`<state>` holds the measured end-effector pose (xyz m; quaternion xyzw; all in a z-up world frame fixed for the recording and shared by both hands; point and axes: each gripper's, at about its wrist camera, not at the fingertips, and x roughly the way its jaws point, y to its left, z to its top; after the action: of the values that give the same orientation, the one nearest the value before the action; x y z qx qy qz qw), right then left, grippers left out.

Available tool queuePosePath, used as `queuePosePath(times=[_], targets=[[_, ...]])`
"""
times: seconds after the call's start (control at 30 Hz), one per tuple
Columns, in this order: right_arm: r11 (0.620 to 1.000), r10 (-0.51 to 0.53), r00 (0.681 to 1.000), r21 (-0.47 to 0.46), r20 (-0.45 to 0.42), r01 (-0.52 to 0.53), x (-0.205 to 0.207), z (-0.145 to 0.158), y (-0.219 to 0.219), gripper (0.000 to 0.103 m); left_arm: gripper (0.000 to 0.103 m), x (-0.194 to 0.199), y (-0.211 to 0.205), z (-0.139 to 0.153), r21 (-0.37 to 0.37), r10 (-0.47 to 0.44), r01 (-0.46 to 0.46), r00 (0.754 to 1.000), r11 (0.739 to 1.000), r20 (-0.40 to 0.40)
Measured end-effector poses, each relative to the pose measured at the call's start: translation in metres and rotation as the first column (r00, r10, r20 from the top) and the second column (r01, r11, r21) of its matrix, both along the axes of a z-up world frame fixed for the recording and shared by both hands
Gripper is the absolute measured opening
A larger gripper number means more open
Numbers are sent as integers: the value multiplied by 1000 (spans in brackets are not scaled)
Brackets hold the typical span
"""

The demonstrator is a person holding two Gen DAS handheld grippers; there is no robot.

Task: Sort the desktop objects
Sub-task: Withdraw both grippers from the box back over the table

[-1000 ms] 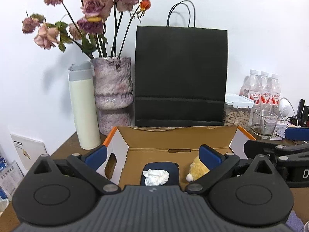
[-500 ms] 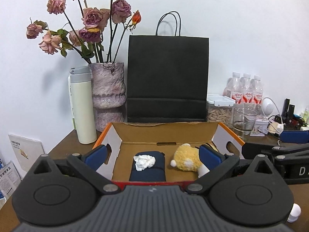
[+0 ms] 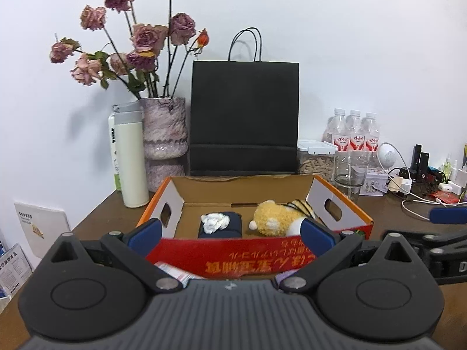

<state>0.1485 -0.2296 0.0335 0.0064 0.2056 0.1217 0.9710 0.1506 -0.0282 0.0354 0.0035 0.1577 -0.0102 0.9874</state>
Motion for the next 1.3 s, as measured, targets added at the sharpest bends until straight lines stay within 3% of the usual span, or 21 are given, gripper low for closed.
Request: queuePosePath(times=[0.23,0.47,0.73,1.1,1.3], targets=[[1000,-20,1000,-8,-12,20,-33,-19,-22,103,103,-26,17,-7,4,22,-22,1000,1000,0],[997,-62,995,-58,-74,58,-55,-47,-48,103,103,-50,43,-24,60,59,-58,998,997,-25],[992,-93,984,-103,-152,77,-55,-72,-57,103,103,-56,76,-49,64,98,-90,987,994,-128],[990,-126,955,-98,-270,103,-36,-87,-61,103,103,-45,77,-67,34,47,-40,972,999,-229],[990,-127,954,-100,-271,104,-32,-88,-61,103,103,-30,87,-75,-20,60,-70,943,997,-327]])
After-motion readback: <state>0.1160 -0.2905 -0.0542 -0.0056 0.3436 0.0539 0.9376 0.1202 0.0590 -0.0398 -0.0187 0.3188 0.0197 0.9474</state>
